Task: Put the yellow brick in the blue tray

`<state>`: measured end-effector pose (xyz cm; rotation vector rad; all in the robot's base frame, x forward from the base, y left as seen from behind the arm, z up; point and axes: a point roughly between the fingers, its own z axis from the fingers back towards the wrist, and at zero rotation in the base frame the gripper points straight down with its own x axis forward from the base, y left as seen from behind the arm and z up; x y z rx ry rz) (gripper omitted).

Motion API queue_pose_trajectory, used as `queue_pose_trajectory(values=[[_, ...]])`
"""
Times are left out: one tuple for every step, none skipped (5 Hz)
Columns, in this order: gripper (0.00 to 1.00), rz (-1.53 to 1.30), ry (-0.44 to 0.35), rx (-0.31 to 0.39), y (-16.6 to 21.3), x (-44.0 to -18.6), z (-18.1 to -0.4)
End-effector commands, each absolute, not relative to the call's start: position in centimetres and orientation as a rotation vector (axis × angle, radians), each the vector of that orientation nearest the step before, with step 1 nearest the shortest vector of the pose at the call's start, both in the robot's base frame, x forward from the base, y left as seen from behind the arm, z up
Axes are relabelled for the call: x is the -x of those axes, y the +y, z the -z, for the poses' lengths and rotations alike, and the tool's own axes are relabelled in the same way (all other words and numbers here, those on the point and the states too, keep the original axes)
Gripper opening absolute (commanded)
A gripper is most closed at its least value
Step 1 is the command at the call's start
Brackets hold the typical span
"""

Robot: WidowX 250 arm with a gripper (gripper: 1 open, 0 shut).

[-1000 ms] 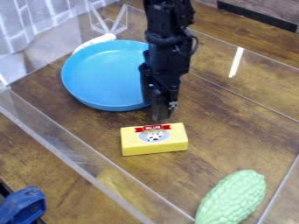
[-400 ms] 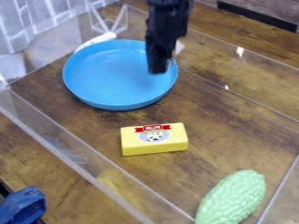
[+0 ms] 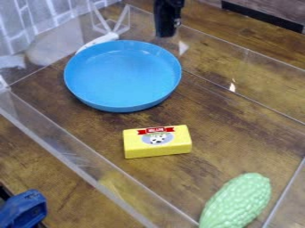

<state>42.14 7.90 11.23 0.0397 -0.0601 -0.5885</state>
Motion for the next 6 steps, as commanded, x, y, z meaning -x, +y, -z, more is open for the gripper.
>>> queue_pose_trajectory(values=[[0.0,0.57,-0.125,-0.09,10.8,-43.4,-13.5],[0.0,0.586,-0.126,-0.096,12.2,-44.2,-13.2],[0.0,0.606,-0.128,-0.106,13.7,-44.4,-13.0],[0.0,0.601,-0.126,-0.114,13.8,-44.3,-12.6],[1.0,0.635,-0.131,-0.091,14.2,-44.2,-10.5],[1.0,0.728,-0.144,-0.086,14.3,-44.2,-8.6]])
